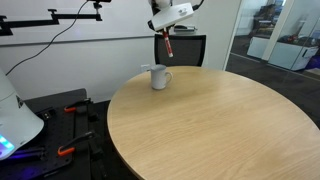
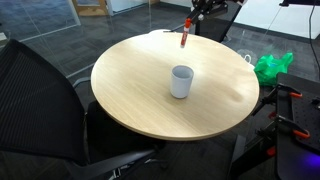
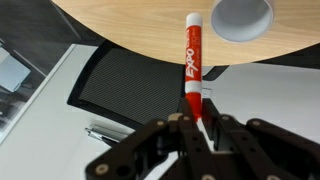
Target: Put the marker in the mug and then remove it and put it on the table
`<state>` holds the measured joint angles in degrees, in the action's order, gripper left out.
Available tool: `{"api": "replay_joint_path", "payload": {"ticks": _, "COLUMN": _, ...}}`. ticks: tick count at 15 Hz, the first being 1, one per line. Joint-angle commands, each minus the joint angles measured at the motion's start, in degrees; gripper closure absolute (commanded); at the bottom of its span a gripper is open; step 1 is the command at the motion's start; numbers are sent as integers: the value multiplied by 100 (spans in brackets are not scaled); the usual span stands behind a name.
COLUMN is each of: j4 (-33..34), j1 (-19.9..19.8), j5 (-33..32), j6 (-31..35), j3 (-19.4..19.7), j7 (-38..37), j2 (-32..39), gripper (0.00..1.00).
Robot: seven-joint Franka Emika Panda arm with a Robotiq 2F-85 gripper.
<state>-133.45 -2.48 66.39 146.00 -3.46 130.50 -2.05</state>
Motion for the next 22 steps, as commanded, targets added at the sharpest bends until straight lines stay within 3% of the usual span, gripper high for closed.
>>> {"api": "replay_joint_path", "payload": {"ticks": 1, "j4": -429, "j1": 66, "j5": 220, "j6": 569, "j3": 208, "j7": 34, "j2": -512, "gripper": 96}}
{"api": "replay_joint_path", "payload": {"ticks": 8, "j4": -414, "j1": -341, "j5": 227, "j6": 1128, "j3": 442, "j7": -409, "j2": -138, "gripper": 96}}
{"api": "replay_joint_path", "payload": {"ticks": 14, "j4": -239, "j1": -549, "j5": -430, "j6": 1602, "j3": 614, "j7": -1841, "j2": 618, "gripper": 96}}
{"api": "replay_joint_path", "payload": {"ticks": 17, "j4": -237, "j1": -491, "j5": -1122, "j6": 1918, "j3": 700, "j7": -2938, "j2": 948, "gripper": 96}}
{"api": "replay_joint_path", "payload": {"ticks": 22, "j4": -131, "j1": -466, "j5": -3118, "j6": 1683, "j3": 1045, "j7": -5270, "j2": 1479, "gripper": 96}}
